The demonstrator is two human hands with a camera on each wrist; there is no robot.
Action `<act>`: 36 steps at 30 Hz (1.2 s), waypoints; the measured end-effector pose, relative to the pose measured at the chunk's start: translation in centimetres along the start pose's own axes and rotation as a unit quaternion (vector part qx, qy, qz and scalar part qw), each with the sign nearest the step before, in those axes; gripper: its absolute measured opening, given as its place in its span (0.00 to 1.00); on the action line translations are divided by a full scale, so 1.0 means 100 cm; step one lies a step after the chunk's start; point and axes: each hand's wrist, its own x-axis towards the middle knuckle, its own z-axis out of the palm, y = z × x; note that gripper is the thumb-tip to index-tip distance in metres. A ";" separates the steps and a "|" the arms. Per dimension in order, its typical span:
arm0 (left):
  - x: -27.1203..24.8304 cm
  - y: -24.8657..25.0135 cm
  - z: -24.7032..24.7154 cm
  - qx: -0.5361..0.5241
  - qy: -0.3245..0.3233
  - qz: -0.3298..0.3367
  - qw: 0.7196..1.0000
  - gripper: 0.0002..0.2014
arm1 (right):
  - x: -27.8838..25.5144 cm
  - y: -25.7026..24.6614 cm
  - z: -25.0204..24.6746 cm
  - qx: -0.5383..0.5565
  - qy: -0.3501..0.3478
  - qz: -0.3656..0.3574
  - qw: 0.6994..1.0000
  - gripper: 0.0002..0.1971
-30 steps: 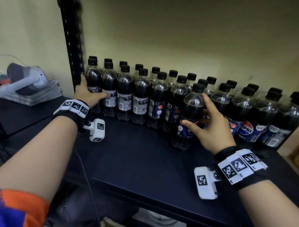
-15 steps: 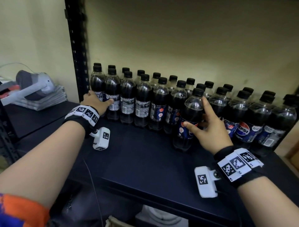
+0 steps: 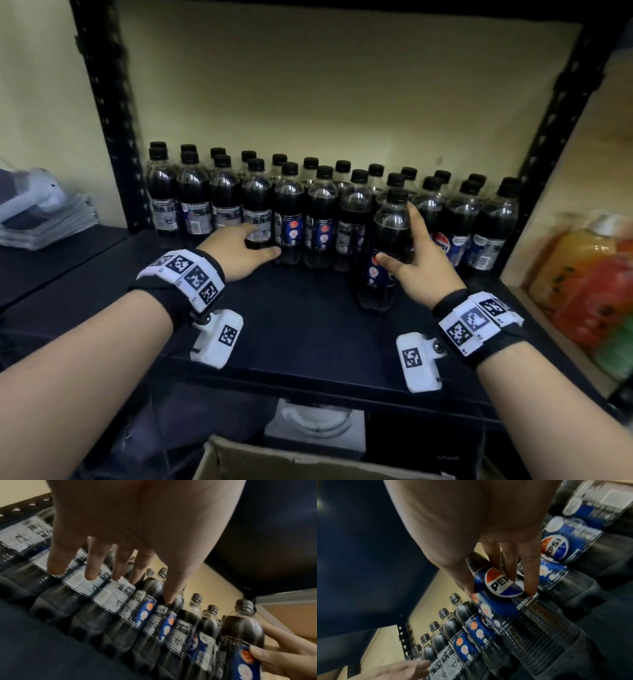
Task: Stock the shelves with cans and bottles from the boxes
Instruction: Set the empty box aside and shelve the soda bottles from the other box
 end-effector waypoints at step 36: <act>-0.087 0.029 0.072 0.152 -0.182 0.085 0.968 0.33 | -0.022 0.062 -0.082 -0.089 0.218 0.206 0.950 0.39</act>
